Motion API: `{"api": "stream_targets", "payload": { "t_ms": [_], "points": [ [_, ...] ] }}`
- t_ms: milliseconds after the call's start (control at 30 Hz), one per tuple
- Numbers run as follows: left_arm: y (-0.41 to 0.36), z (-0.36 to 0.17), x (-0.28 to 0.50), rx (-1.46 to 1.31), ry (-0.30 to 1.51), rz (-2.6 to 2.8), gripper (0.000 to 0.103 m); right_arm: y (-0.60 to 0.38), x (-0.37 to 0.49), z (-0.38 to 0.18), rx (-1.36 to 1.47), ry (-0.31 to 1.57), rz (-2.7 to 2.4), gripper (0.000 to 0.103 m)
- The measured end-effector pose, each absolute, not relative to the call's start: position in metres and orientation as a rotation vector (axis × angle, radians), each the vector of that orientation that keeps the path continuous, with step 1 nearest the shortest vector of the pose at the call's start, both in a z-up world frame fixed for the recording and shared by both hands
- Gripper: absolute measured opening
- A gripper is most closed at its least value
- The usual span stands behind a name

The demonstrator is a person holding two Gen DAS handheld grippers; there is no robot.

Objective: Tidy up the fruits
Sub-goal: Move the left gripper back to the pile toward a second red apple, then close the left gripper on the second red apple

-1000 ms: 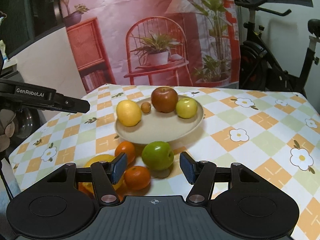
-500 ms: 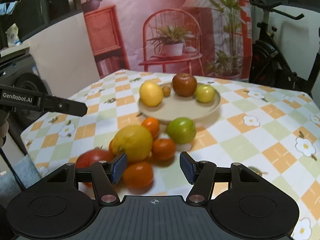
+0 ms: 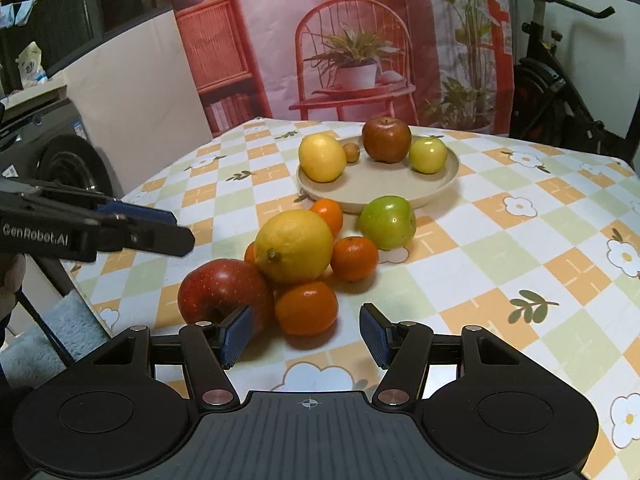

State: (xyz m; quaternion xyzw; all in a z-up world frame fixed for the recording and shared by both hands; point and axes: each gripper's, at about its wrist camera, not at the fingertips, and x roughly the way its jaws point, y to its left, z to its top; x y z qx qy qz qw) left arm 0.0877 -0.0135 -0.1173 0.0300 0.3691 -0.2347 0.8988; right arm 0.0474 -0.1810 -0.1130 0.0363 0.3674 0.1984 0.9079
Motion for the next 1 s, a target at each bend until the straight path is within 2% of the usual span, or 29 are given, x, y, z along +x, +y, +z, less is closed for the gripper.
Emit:
{"api": "stream_targets", "payload": {
  "t_ms": [367,467,533,1000],
  "points": [
    [-0.022,-0.127,0.084,0.119,0.802,-0.541,0.044,-0.182,0.049,-0.116,0.089,0.764,0.409,0.056],
    [-0.022,-0.128,0.086,0.123,0.819,-0.543,0.046,-0.183,0.049,-0.117,0.089,0.764,0.410,0.056],
    [-0.023,-0.129,0.086,0.129,0.824,-0.547,0.051,-0.183,0.050,-0.117,0.089,0.765,0.410,0.056],
    [-0.024,-0.141,0.089,0.152,0.886,-0.541,0.051,-0.182,0.049,-0.118,0.090,0.769,0.411,0.056]
  ]
}}
